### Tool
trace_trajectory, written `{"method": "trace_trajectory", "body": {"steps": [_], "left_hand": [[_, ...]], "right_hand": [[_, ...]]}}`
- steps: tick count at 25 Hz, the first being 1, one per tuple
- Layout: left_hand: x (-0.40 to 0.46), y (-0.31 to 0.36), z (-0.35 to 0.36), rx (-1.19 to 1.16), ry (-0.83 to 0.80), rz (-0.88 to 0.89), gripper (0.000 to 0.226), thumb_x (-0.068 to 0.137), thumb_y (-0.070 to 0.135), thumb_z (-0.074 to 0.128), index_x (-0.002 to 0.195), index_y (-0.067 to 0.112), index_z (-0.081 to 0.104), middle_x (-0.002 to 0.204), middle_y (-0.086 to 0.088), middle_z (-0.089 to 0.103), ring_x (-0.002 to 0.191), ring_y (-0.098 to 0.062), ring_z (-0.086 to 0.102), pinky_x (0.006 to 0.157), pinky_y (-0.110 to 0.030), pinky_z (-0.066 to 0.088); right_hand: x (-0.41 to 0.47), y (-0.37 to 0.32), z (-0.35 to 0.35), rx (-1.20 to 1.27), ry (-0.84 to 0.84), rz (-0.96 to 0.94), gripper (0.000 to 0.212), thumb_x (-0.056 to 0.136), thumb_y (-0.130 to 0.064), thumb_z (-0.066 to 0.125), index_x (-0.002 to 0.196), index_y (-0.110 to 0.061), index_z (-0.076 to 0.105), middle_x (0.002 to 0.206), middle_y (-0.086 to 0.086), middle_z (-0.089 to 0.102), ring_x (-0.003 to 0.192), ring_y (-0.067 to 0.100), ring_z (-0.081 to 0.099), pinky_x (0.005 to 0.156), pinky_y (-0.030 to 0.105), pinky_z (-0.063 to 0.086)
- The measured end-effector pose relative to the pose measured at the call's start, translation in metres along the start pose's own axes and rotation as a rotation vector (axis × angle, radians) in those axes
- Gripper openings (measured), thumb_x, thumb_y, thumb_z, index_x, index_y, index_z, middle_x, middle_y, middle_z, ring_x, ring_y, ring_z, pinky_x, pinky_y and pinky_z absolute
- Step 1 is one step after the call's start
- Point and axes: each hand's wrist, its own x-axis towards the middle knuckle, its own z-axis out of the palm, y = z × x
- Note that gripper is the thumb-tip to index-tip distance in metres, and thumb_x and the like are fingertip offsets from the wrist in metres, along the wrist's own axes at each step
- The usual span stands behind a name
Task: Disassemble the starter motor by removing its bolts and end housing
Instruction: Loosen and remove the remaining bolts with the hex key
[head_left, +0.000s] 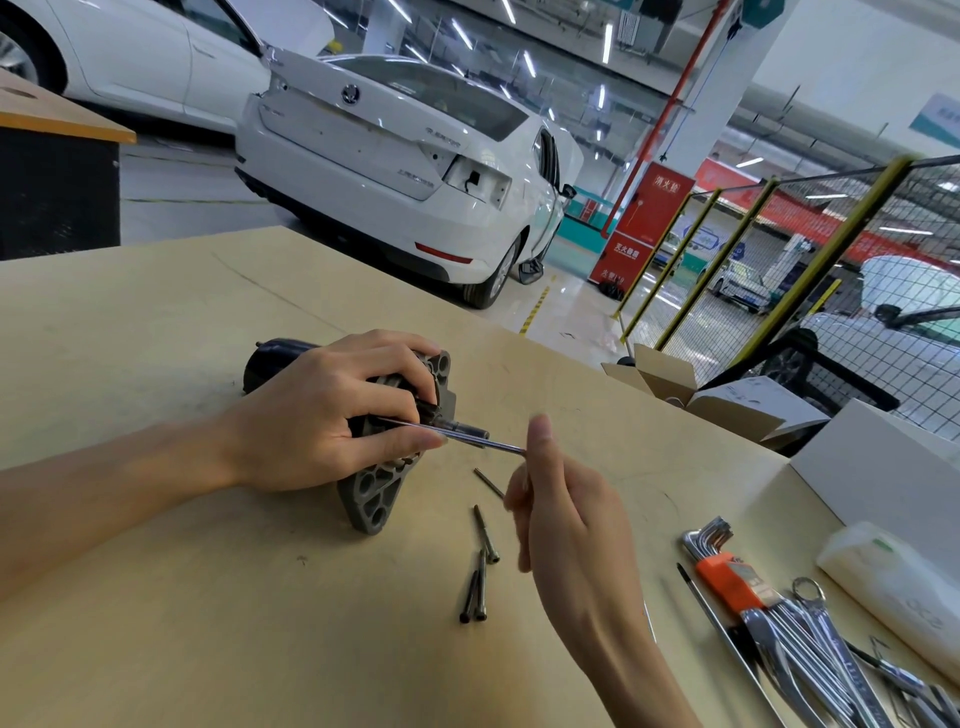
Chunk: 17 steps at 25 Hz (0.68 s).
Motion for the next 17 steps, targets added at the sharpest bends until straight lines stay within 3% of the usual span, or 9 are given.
{"method": "trace_trajectory", "body": {"steps": [2,5,9,13,17], "left_hand": [[0.0,0.0,0.0,0.003,0.002,0.004,0.032,0.093,0.04,0.058,0.079,0.016,0.074,0.106,0.003,0.067,0.131,-0.015,0.051,0.103,-0.036,0.045],[0.0,0.0,0.001,0.004,0.008,0.008,0.032,0.093,0.039,0.059,0.079,0.015,0.074,0.105,0.003,0.067,0.131,-0.016,0.051,0.102,-0.038,0.046],[0.0,-0.001,0.001,0.004,0.012,0.011,0.031,0.093,0.039,0.059,0.079,0.016,0.074,0.105,0.004,0.067,0.13,-0.016,0.052,0.101,-0.04,0.047],[-0.001,-0.001,0.001,0.0,0.001,0.009,0.03,0.093,0.04,0.059,0.08,0.017,0.074,0.106,0.004,0.066,0.131,-0.016,0.051,0.102,-0.042,0.047],[-0.001,-0.001,0.0,-0.005,-0.003,0.004,0.03,0.093,0.039,0.059,0.08,0.016,0.075,0.107,0.004,0.066,0.132,-0.016,0.051,0.102,-0.043,0.047]], "right_hand": [[0.001,-0.002,-0.002,-0.008,-0.019,0.048,0.083,0.085,-0.074,0.022,0.053,0.0,0.039,0.044,0.001,0.038,0.046,0.019,0.035,0.054,0.035,0.035],[0.004,-0.005,-0.008,0.11,-0.075,0.15,0.076,0.092,-0.062,0.033,0.038,-0.01,0.037,0.04,0.004,0.036,0.042,0.018,0.033,0.054,0.03,0.033],[0.005,-0.005,-0.012,0.234,-0.207,0.226,0.072,0.099,-0.052,0.035,0.039,-0.014,0.041,0.038,0.003,0.035,0.039,0.018,0.034,0.044,0.021,0.03],[0.004,-0.003,-0.017,0.274,-0.372,0.293,0.076,0.097,-0.056,0.033,0.036,-0.011,0.028,0.036,0.004,0.022,0.034,0.018,0.028,0.046,0.027,0.024],[0.006,-0.003,-0.019,0.489,-0.517,0.377,0.074,0.095,-0.054,0.036,0.035,-0.011,0.03,0.035,0.001,0.02,0.033,0.016,0.021,0.038,0.023,0.018]]}}
